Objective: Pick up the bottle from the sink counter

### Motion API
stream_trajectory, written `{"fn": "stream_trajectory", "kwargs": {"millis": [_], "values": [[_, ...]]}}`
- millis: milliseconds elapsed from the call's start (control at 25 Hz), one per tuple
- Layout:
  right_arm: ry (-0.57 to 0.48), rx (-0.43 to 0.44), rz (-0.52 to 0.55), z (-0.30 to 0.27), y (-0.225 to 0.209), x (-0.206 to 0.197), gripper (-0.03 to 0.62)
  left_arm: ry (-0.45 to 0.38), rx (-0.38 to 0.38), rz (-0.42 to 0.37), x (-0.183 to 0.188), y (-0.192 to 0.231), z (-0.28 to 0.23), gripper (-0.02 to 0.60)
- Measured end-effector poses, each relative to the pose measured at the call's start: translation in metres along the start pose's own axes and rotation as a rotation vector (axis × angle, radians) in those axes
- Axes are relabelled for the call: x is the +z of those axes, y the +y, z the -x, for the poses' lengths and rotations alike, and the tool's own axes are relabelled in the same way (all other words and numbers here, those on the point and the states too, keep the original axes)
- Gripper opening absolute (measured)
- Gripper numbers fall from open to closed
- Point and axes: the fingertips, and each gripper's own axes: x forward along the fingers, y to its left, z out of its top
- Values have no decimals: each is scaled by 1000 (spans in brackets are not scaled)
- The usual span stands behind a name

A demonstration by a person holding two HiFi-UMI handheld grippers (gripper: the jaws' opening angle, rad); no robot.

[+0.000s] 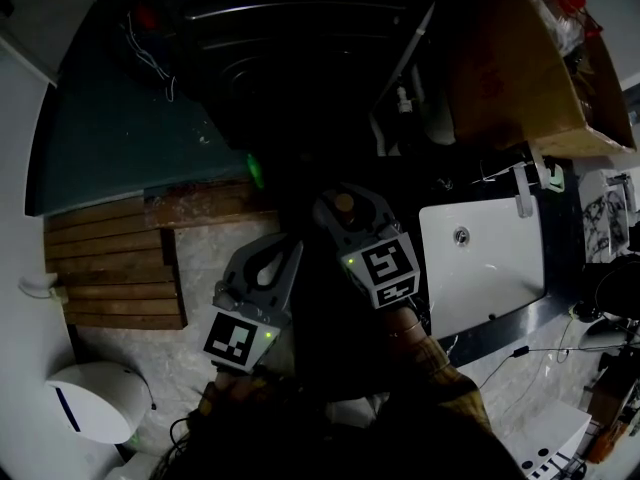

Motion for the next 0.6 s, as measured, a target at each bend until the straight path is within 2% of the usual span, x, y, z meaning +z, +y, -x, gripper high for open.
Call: {"fn": "stream_trajectory", "kwargs": {"millis": [600], "values": [[-83,-10,75,47,20,57,119,-79,45,-56,41,-7,31,31]]}}
